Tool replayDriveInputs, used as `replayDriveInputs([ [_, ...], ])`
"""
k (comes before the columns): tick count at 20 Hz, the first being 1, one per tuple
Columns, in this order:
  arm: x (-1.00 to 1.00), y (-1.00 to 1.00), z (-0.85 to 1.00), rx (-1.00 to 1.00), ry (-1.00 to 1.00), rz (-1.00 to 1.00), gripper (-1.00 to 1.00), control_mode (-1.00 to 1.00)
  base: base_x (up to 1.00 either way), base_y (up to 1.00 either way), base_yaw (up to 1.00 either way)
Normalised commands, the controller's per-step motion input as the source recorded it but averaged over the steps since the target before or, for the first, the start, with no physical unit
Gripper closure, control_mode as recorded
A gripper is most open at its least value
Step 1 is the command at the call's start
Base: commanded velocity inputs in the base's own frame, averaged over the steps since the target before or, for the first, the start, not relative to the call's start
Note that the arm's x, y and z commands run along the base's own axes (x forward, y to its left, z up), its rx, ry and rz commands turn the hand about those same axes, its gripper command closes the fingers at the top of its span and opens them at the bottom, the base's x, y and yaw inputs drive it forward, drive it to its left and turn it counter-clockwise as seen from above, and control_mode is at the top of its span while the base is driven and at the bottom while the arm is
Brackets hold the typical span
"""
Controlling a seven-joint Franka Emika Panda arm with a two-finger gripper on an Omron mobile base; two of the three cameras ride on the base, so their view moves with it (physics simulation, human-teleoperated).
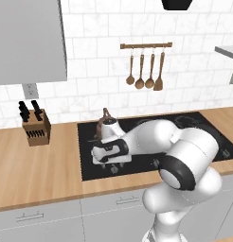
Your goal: Pick the kettle from the counter and place it on a stove burner. Then turn the burner on.
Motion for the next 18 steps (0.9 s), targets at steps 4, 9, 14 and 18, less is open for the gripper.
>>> replayDriveInputs([
  [4,0.04,0.0,-0.11,-0.01,-0.06,0.0,-1.0,-1.0,0.0,0.0,0.0],
  [9,-0.08,-0.02,-0.3,0.0,0.01,0.0,-1.0,-1.0,0.0,0.0,0.0],
  [14,-0.01,-0.07,-0.06,0.0,0.0,0.0,-1.0,-1.0,0.0,0.0,0.0],
  [18,-0.01,-0.23,-0.14,0.0,0.0,0.0,-1.0,-1.0,0.0,0.0,0.0],
])
